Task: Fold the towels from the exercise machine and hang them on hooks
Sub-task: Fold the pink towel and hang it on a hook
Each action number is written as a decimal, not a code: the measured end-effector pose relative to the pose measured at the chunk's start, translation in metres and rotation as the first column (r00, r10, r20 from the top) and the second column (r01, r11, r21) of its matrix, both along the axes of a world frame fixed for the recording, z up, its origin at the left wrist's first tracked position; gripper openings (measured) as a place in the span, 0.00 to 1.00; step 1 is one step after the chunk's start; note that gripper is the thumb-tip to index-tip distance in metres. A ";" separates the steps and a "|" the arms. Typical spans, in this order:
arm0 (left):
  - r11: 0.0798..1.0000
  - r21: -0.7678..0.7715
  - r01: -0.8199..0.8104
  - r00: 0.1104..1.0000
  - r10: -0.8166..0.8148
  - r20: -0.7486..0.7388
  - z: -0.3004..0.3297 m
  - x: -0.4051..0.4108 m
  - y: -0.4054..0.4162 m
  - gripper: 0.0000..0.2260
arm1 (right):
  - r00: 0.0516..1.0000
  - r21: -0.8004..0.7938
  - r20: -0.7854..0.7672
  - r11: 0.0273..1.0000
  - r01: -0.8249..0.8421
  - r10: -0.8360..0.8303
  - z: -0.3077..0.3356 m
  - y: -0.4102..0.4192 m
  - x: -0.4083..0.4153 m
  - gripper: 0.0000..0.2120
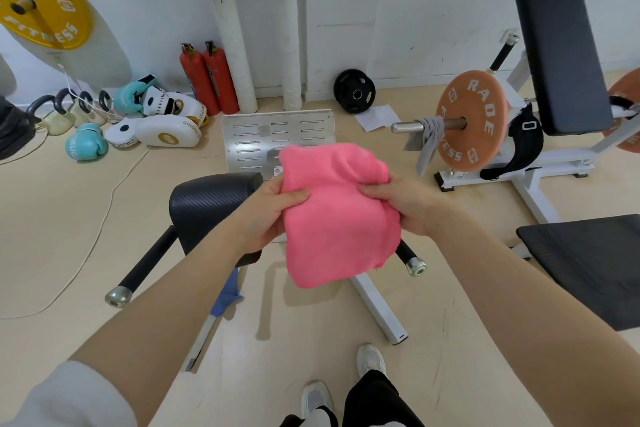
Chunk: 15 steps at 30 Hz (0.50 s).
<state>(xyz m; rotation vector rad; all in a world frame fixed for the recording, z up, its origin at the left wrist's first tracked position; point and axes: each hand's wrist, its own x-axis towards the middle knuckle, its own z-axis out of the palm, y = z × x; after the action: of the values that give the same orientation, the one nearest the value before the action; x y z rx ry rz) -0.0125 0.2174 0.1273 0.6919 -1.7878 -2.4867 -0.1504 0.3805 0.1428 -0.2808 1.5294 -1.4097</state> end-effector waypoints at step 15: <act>0.639 -0.744 0.196 0.926 -0.369 -0.072 0.049 -0.020 -0.044 0.20 | 0.685 0.024 -0.687 0.951 -0.309 0.240 0.041 -0.004 -0.024 0.25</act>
<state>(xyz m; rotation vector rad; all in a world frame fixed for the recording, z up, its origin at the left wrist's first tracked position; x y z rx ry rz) -0.0328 0.1736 0.1764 0.0660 -2.6553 -1.5803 -0.1743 0.3762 0.1836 -1.1592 1.8991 -1.1811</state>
